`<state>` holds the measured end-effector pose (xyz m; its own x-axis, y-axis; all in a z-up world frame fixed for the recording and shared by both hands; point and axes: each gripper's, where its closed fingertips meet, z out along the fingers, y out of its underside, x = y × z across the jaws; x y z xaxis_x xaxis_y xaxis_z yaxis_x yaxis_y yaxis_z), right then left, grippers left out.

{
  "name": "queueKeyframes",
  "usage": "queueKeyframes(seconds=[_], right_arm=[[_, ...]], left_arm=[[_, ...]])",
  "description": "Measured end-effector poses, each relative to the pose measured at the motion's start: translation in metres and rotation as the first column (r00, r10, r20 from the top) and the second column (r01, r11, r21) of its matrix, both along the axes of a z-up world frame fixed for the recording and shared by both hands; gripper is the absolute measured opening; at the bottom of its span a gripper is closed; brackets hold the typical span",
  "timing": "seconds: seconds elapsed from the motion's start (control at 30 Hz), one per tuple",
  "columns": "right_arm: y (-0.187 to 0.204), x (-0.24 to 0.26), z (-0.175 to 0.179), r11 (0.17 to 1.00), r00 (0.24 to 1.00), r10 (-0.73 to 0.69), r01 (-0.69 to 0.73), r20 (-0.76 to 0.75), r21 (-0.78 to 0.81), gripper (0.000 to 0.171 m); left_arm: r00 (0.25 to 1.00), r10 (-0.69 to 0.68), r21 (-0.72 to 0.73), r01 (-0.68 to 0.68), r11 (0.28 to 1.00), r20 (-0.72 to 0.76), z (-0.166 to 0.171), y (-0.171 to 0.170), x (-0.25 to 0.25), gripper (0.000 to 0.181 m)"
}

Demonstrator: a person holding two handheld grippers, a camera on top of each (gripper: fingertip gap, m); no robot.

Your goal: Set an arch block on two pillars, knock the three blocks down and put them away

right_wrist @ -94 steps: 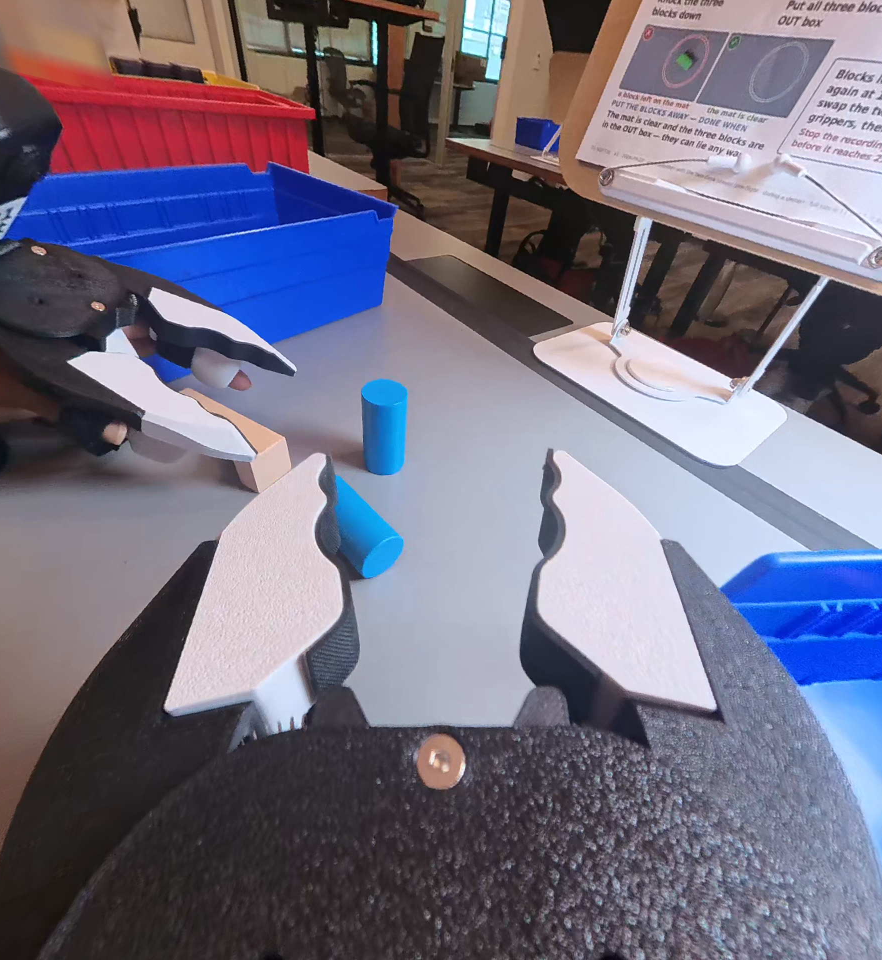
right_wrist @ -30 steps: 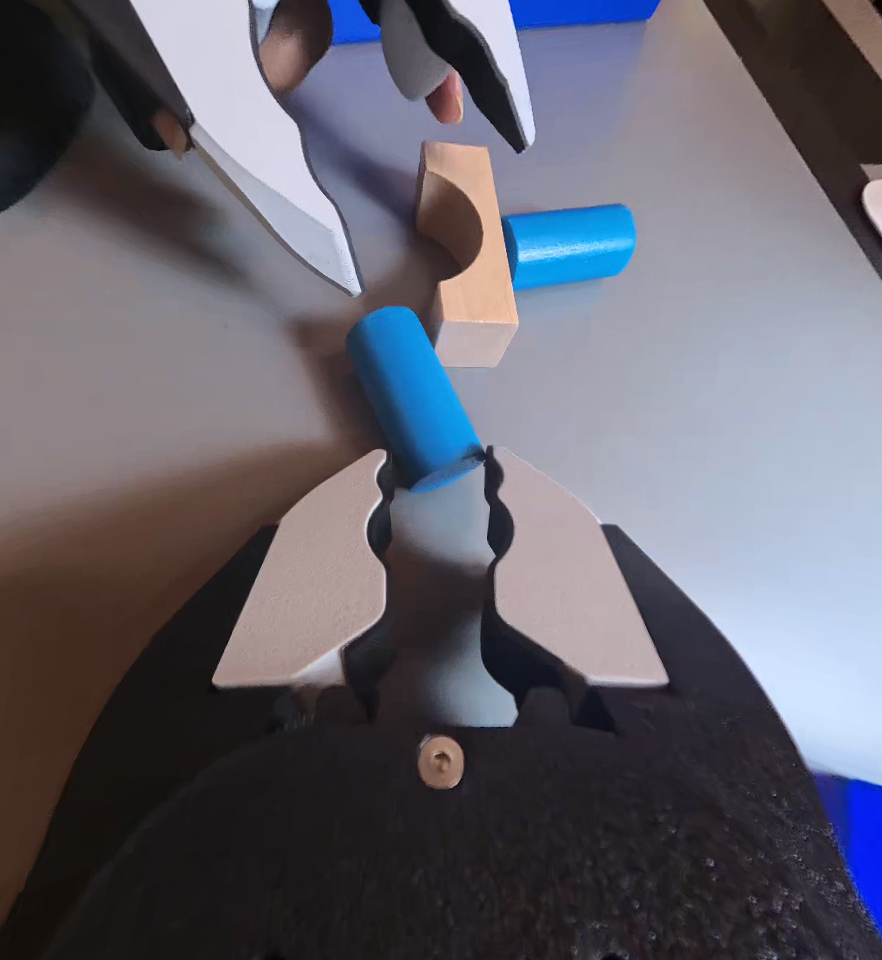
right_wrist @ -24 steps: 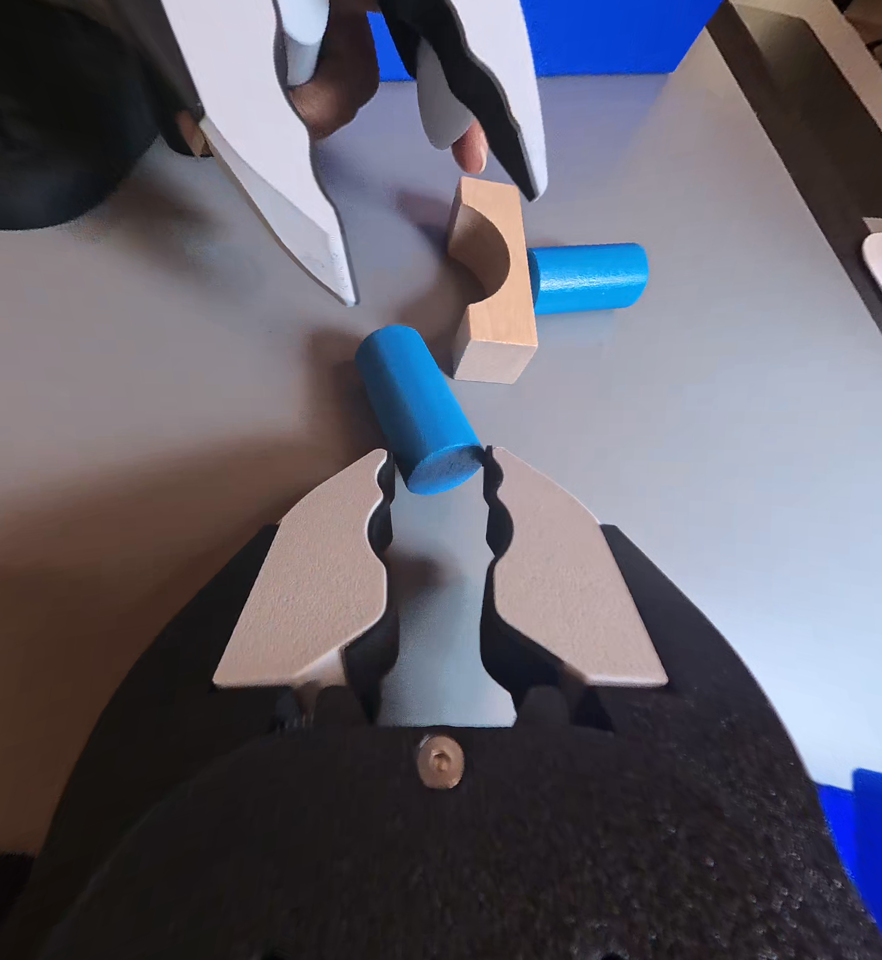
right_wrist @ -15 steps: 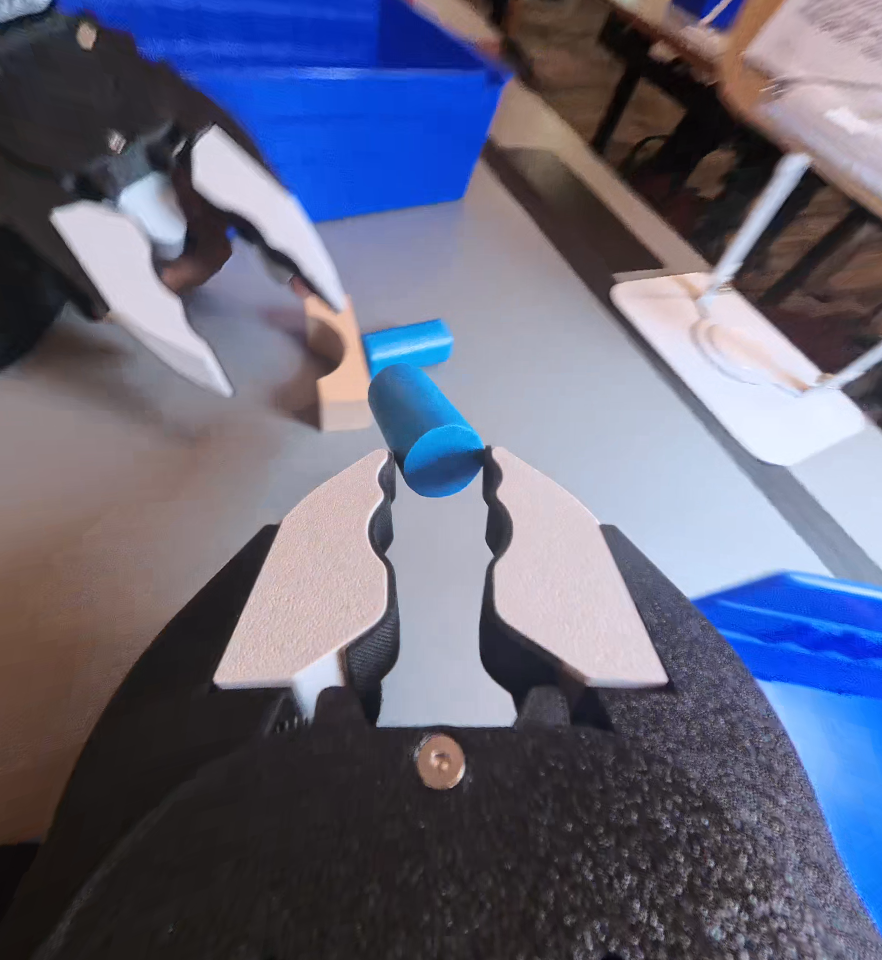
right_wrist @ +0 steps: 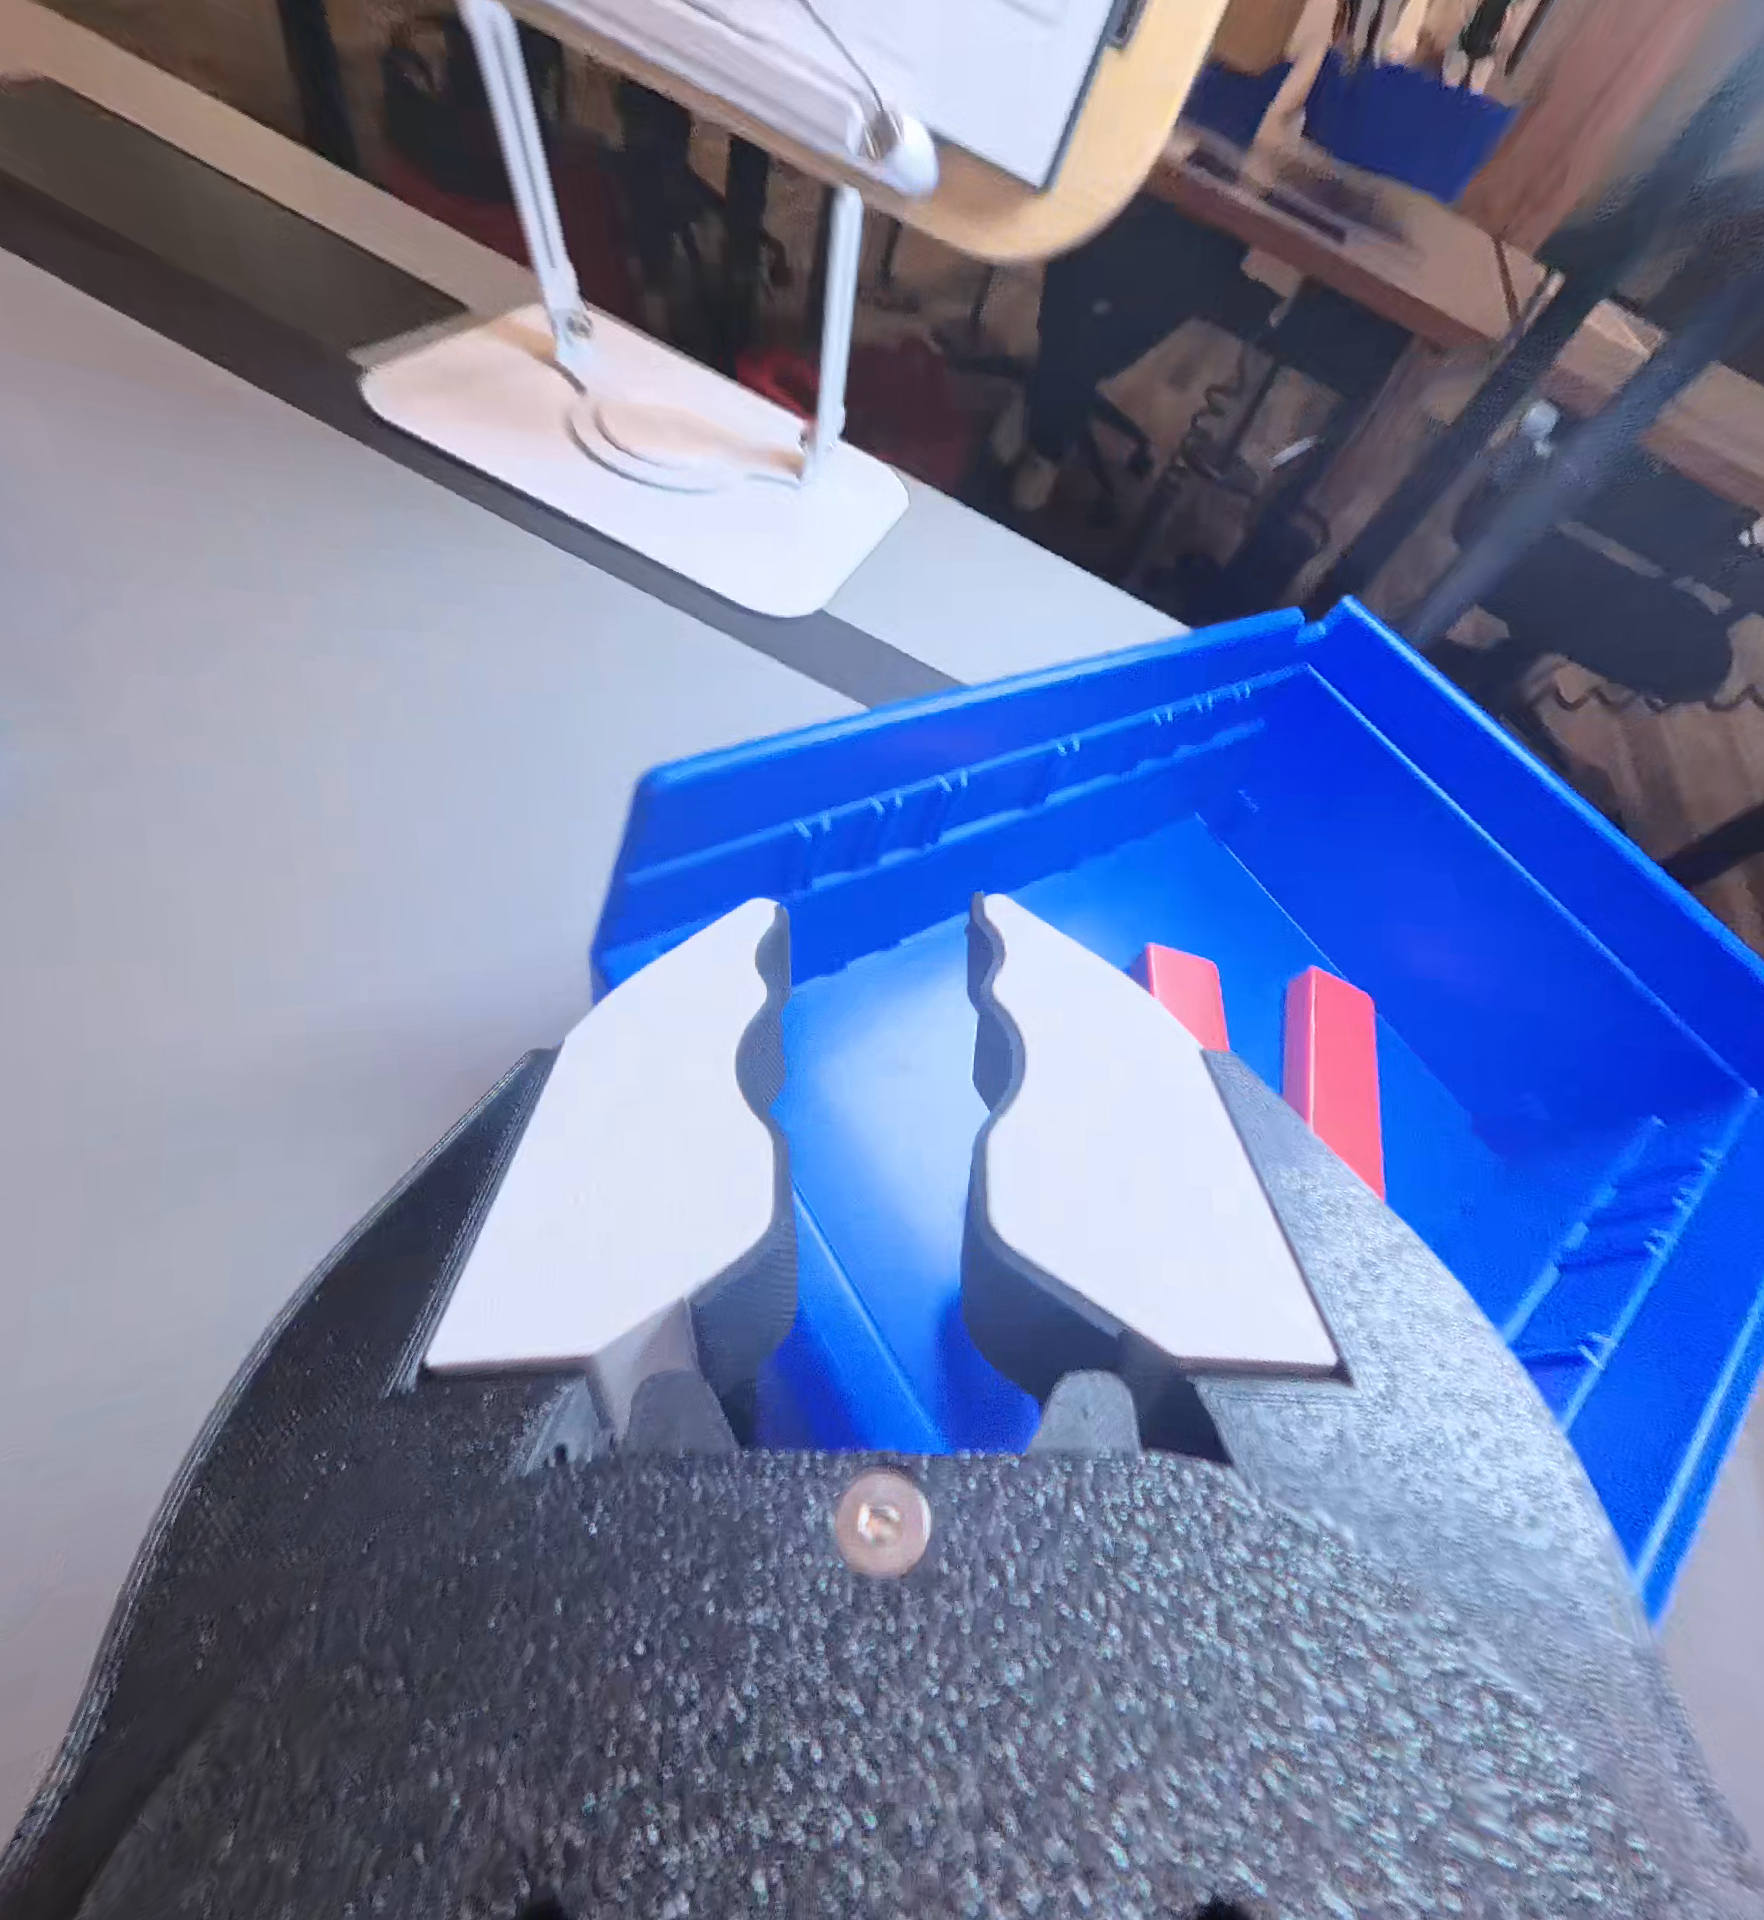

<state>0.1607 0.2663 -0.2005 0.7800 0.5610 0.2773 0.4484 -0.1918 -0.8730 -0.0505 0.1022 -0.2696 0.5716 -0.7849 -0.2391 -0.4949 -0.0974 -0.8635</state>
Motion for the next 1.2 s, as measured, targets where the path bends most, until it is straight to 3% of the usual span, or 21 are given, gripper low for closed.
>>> queueKeyframes(seconds=[0.2,0.43,0.57,0.7,0.73,0.77,0.93,1.03,1.13,1.2], right_arm=[[-0.030,-0.048,0.016,0.970,0.972,0.225,-0.217,-0.062,0.110,0.039],[-0.077,-0.108,-0.024,0.882,0.881,0.472,-0.472,-0.011,0.005,0.044],[-0.106,-0.137,-0.045,0.806,0.810,0.580,-0.586,-0.084,-0.086,0.044],[-0.129,-0.164,-0.069,0.736,0.747,0.664,-0.658,-0.018,-0.156,0.050],[-0.131,-0.166,-0.071,0.729,0.738,0.674,-0.667,-0.005,-0.156,0.050],[-0.133,-0.167,-0.072,0.720,0.731,0.682,-0.674,-0.013,-0.162,0.051],[-0.157,-0.167,-0.068,0.634,0.663,0.736,-0.745,-0.133,-0.205,0.064],[-0.178,-0.172,-0.070,0.569,0.604,0.787,-0.789,-0.127,-0.231,0.066],[-0.180,-0.176,-0.075,0.584,0.603,0.797,-0.786,-0.043,-0.201,0.065],[-0.188,-0.179,-0.069,0.550,0.575,0.811,-0.812,-0.106,-0.198,0.067]], left_arm=[[0.999,0.045,-0.003,-0.045,0.999,-0.002,0.000,0.006,-0.006,0.067],[0.987,0.153,-0.002,-0.153,0.988,-0.058,-0.008,0.018,-0.022,0.070],[0.960,0.256,-0.033,-0.261,0.965,-0.117,-0.021,0.028,-0.039,0.070],[0.937,0.336,-0.168,-0.347,0.923,-0.091,-0.033,0.031,-0.050,0.059],[0.942,0.324,-0.202,-0.335,0.920,-0.086,-0.035,0.028,-0.050,0.043],[0.955,0.290,-0.228,-0.298,0.927,-0.070,-0.035,0.024,-0.046,0.038],[0.984,0.177,-0.243,-0.165,0.956,0.028,-0.022,0.011,-0.020,0.037],[0.984,0.165,-0.159,-0.152,0.975,0.069,-0.003,0.009,-0.011,0.036],[0.980,0.108,-0.074,-0.096,0.993,0.168,0.023,0.000,0.002,0.036],[0.980,0.059,0.043,-0.069,0.997,0.189,0.041,-0.005,0.007,0.036]])
